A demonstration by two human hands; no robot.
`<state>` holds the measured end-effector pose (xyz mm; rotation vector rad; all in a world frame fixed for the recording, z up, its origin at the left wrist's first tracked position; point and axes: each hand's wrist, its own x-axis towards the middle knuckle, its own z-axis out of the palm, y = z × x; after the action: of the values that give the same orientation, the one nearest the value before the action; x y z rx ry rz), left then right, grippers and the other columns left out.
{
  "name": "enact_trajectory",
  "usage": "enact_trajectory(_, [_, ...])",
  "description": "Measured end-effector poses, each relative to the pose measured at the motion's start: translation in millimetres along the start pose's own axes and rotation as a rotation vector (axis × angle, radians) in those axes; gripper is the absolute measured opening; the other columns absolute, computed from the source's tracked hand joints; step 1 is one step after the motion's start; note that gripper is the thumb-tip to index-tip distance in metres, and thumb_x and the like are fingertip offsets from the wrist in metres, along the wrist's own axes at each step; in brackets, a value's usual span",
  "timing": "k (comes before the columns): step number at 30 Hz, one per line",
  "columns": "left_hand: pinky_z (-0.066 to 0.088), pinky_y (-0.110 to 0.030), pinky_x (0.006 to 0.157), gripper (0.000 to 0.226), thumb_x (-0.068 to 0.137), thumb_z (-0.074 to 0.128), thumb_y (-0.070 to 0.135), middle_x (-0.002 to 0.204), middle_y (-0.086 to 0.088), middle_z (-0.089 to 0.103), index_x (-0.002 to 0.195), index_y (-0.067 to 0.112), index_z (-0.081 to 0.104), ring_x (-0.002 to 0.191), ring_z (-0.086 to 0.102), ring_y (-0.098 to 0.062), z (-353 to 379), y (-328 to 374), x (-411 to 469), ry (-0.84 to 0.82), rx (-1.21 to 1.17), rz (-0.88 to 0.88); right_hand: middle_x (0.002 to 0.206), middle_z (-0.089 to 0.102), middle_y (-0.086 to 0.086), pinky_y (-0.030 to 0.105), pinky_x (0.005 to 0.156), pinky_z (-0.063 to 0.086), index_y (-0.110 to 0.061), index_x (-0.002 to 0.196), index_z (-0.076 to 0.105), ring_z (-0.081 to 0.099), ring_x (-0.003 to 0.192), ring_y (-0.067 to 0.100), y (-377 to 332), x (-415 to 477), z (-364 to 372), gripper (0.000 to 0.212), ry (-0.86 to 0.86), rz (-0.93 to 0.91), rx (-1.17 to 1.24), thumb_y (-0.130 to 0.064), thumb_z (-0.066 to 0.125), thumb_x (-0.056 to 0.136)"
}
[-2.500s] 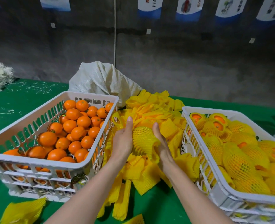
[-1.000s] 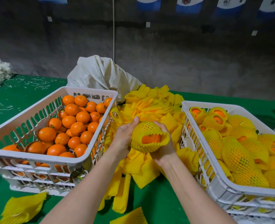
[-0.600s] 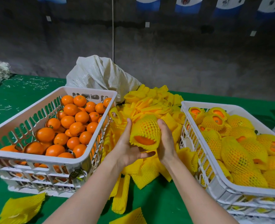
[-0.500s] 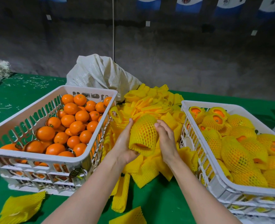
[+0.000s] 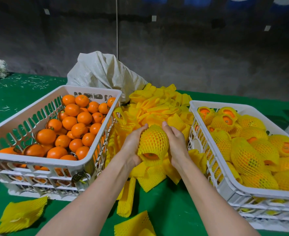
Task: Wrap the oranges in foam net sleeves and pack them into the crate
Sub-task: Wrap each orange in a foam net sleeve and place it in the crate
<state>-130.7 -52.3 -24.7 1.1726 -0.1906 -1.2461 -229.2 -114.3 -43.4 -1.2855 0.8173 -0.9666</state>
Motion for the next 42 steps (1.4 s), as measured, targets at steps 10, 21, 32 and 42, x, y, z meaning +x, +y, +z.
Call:
enact_trajectory(10, [0.053, -0.04, 0.087, 0.023, 0.086, 0.067, 0.032, 0.099, -0.01, 0.071, 0.096, 0.011, 0.067, 0.095, 0.066, -0.025, -1.7, -2.7, 9.1, -0.017, 0.131, 0.279, 0.124, 0.056, -0.005, 0.027, 0.079, 0.052, -0.048, 0.101, 0.059, 0.055, 0.111, 0.009, 8.3, -28.4, 5.0, 0.021, -0.075, 0.005, 0.094, -0.055, 0.043, 0.089])
enact_trajectory(21, [0.043, -0.023, 0.061, 0.028, 0.079, 0.063, 0.044, 0.075, -0.001, 0.063, 0.074, 0.016, 0.063, 0.063, 0.059, -0.005, -2.2, -4.0, 9.4, -0.028, 0.498, 0.617, 0.127, 0.057, 0.021, 0.058, 0.074, 0.054, -0.015, 0.128, 0.051, 0.057, 0.109, 0.042, -12.8, -50.9, -18.1, 0.06, -0.288, 0.684, 0.767, -0.052, 0.061, 0.081])
enact_trajectory(32, [0.046, -0.011, 0.044, 0.037, 0.089, 0.056, 0.025, 0.05, 0.0, 0.065, 0.057, 0.011, 0.066, 0.044, 0.061, -0.005, 70.4, -42.0, -15.9, -0.116, 0.198, 0.585, 0.126, 0.058, 0.006, 0.048, 0.069, 0.056, -0.029, 0.114, 0.062, 0.06, 0.11, 0.03, -35.3, -76.9, -77.9, 0.05, -0.285, 0.335, 0.476, -0.029, 0.08, 0.067])
enact_trajectory(42, [0.053, -0.031, 0.058, 0.041, 0.089, 0.051, 0.052, 0.088, -0.01, 0.07, 0.099, 0.014, 0.064, 0.073, 0.067, -0.024, 177.3, -81.8, 5.8, -0.343, 0.086, 0.198, 0.099, 0.07, 0.015, 0.036, 0.053, 0.056, -0.019, 0.103, 0.066, 0.068, 0.077, 0.034, -72.6, -41.0, -191.6, 0.045, -0.192, 0.271, 0.465, -0.028, 0.071, 0.059])
